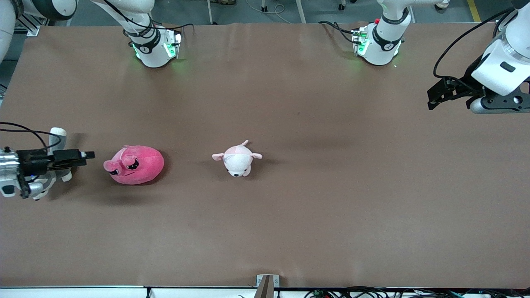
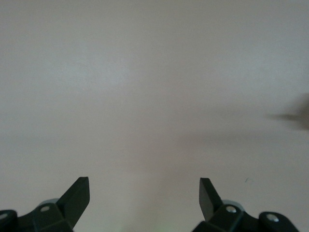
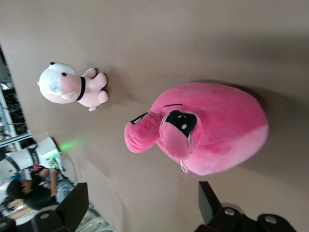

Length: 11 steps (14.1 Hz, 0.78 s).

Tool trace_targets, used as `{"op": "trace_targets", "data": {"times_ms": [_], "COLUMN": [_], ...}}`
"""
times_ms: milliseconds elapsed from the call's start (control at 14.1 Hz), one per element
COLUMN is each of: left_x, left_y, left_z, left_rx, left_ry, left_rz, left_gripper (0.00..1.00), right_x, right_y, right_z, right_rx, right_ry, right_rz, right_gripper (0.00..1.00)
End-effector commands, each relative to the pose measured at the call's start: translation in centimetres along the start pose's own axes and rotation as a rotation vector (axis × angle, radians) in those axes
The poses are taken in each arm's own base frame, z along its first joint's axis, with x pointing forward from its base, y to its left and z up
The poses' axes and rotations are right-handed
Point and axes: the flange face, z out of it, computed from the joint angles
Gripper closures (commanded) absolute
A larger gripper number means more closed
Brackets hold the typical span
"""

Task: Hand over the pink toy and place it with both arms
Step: 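Open the right gripper and release the pink toy onto the table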

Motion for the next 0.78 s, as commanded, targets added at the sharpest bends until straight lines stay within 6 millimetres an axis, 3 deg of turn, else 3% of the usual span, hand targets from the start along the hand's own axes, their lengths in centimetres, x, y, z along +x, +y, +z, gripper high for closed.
{"op": "trace_targets", "data": {"times_ms": [0, 212, 425, 708], "left_x": [-0.5, -0.6, -0.6, -0.5], "left_y": [0.2, 0.7, 0.7, 0.7], "left_z": [-0.3, -0.2, -0.4, -0.3], "left_rx": [-0.012, -0.012, -0.013, -0.013], "left_ry": [0.000, -0.002, 0.007, 0.007], "left_rz": [0.010, 0.019, 0.022, 0.025], "left_gripper": [0.00, 0.00, 0.00, 0.00], "right_x": [-2.0, -3.3, -4.2, -5.9], "right_y": [-3.4, -7.7, -13.8, -18.2], "right_z": [-3.9, -6.8, -8.9, -11.1], "right_rx": [-0.118, -0.214, -0.381, -0.514], "right_ry": [0.018, 0.064, 0.086, 0.153], "right_rz": [-0.013, 0.109, 0.112, 0.164], "right_gripper": [0.00, 0.00, 0.00, 0.00]}}
